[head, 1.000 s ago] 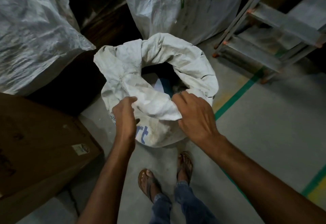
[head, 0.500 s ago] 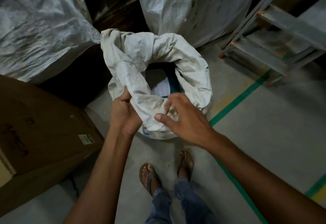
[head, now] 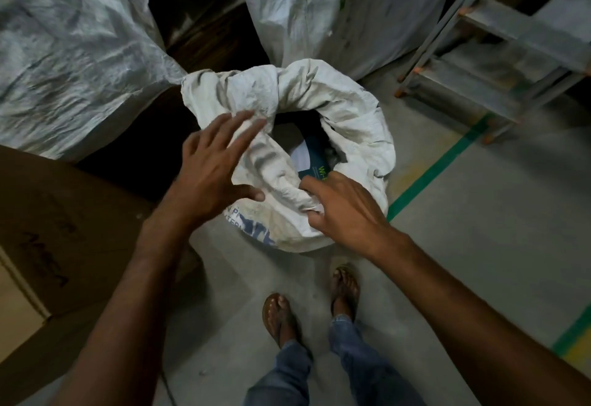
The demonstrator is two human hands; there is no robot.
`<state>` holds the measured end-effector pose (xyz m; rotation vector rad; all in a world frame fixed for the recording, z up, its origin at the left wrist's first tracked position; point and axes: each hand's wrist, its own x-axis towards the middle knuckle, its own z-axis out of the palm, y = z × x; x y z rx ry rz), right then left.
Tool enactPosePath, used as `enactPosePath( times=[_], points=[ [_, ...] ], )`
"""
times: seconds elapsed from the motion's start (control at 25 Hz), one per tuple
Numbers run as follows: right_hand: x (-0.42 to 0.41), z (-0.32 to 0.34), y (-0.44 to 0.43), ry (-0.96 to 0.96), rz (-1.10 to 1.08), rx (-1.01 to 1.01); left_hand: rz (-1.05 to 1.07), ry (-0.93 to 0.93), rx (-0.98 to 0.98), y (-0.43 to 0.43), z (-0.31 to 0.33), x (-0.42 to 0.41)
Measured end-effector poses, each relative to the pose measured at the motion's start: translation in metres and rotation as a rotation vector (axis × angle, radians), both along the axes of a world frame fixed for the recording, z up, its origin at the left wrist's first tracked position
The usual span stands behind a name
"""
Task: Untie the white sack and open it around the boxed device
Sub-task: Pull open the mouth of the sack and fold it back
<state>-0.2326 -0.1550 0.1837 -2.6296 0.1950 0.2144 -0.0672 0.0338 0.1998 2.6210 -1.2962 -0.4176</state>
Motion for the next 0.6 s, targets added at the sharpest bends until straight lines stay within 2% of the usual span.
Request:
enactPosePath(
  times=[0.04, 0.12, 0.28, 0.36, 0.48, 0.56, 0.6],
  points=[
    [-0.004, -0.001, -0.003, -0.029, 0.045, -0.042, -0.163, -0.068, 0.14, -0.005, 0.003, 0.015],
    [-0.013, -0.002, -0.005, -0.098, 0.027, -0.158, -0.404, -0.232, 0.248, -0.017, -0.001, 0.038],
    [-0.025, 0.006, -0.004, -0.124, -0.273, -0.333, -0.557, -0.312, 0.14, -0.043, -0.019, 0.039],
    [-0.016, 0.015, 0.003, -0.121, -0.305, -0.232, -0.505, -0.397, -0.011, -0.039, -0.02, 0.029],
    [0.018, 0.024, 0.023, -0.061, -0.45, 0.104, -0.309, -0.475, -0.27, -0.028, -0.013, 0.022],
    [0.041, 0.015, 0.031, -0.029, -0.5, 0.073, -0.207, -0.417, -0.318, -0.027, -0.009, 0.019],
    [0.047, 0.01, 0.033, -0.051, -0.482, 0.002, -0.199, -0.314, -0.294, -0.026, -0.007, 0.02]
  ],
)
